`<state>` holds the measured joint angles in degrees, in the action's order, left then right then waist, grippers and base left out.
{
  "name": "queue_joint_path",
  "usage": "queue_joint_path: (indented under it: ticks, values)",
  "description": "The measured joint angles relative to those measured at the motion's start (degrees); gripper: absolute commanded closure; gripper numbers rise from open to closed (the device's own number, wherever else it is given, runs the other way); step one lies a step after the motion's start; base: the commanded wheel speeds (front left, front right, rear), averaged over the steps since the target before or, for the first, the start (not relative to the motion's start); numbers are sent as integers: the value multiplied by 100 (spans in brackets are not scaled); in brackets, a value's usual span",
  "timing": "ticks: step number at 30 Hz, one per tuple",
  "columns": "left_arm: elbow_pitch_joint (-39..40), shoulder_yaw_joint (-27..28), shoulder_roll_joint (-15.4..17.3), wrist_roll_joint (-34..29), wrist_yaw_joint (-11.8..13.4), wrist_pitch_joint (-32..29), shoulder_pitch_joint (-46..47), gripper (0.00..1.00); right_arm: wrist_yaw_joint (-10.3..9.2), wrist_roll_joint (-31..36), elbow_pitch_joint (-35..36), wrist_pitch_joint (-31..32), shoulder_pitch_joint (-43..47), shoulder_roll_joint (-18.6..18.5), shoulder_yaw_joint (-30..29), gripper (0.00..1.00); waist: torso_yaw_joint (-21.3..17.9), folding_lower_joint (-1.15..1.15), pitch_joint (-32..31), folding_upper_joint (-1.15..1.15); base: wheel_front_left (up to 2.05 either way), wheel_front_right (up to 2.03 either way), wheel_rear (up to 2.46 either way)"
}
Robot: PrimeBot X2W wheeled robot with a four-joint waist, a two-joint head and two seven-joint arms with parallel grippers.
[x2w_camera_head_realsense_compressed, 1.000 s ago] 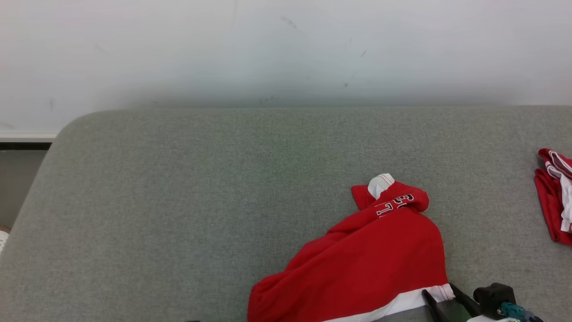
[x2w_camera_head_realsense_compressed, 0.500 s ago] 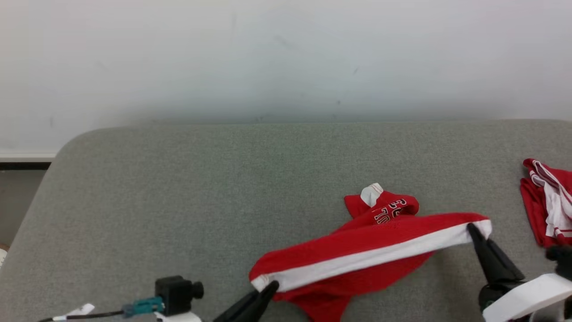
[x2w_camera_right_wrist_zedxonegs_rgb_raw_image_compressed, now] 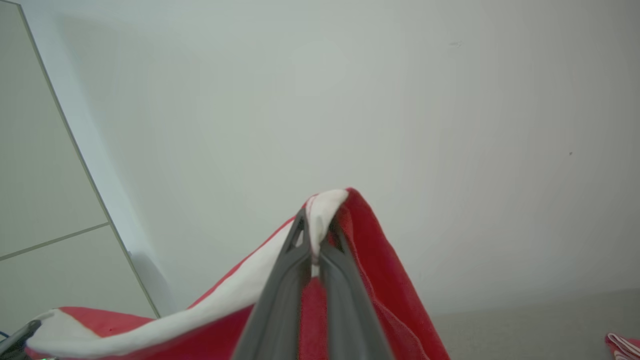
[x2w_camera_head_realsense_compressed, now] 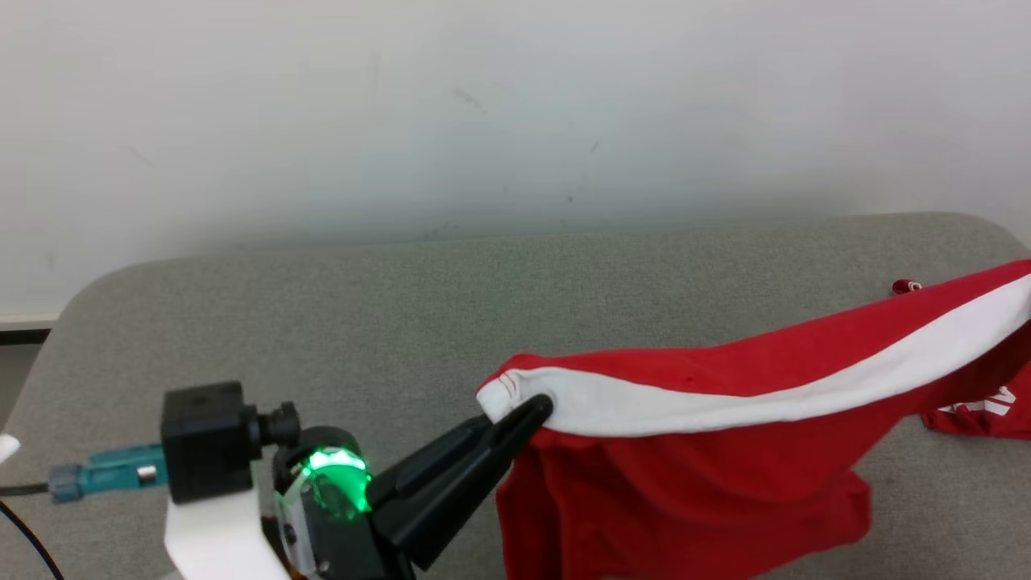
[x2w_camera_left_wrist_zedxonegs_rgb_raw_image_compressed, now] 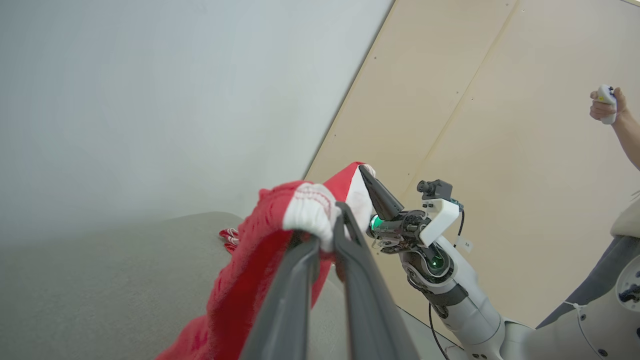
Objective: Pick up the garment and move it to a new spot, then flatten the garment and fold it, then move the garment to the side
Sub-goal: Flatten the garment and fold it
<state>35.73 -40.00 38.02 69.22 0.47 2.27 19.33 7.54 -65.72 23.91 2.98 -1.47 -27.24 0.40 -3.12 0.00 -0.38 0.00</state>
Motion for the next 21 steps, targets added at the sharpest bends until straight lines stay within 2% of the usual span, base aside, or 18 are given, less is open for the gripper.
queue_joint_path:
  ticks: [5, 9, 12, 16, 21]
  values:
    - [310, 352, 89, 233, 197, -385, 648, 100, 0, -170, 690, 625, -126, 22, -664, 100, -60, 0, 232, 0, 0, 0, 0]
    - [-190, 513, 103, 346, 243, -745, 1312, 100, 0, 43, 592, 1259, -807, 134, -906, 100, -102, 1, 530, 0, 0, 0, 0]
    - [-737, 500, 34, 276, 235, -1011, 1883, 100, 0, 350, 182, 1742, -1605, 425, -890, 100, -135, 0, 807, 0, 0, 0, 0]
    - [-1642, 413, -201, -31, 167, -1322, 2805, 100, -1, 1026, -690, 2330, -2948, 1081, -845, 100, -177, 1, 1249, 0, 0, 0, 0]
    - [-3075, 314, -641, -599, 2, -1430, 4129, 100, -1, 2127, -1951, 2379, -4922, 1979, -843, 100, -249, 2, 1872, 0, 0, 0, 0]
